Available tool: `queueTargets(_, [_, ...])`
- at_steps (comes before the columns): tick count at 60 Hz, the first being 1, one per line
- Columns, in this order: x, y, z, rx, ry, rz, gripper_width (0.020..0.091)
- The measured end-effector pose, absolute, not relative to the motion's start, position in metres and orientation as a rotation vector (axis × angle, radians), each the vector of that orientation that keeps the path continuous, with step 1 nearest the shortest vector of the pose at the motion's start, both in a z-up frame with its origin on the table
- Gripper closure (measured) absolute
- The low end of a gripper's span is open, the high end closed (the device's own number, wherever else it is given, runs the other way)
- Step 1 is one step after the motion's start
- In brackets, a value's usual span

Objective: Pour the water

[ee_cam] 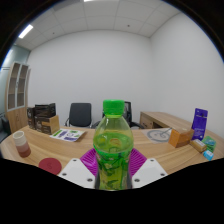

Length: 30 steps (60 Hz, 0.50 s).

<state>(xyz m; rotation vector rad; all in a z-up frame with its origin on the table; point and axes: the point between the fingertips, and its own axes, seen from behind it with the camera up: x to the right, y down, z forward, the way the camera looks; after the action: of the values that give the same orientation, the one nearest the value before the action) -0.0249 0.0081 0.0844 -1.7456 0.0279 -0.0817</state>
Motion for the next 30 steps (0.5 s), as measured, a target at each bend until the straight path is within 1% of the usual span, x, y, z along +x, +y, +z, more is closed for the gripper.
queueTargets(8, [-0.029, 0.008, 0.085, -1.763, -0.023, -0.142, 0.0744])
queueTargets(16, [-0.038, 0.009, 0.090, -1.792, -0.160, -0.289, 0.0742])
queueTargets(30, [-0.119, 0.025, 0.119, -1.771, -0.626, -0.589, 0.0743])
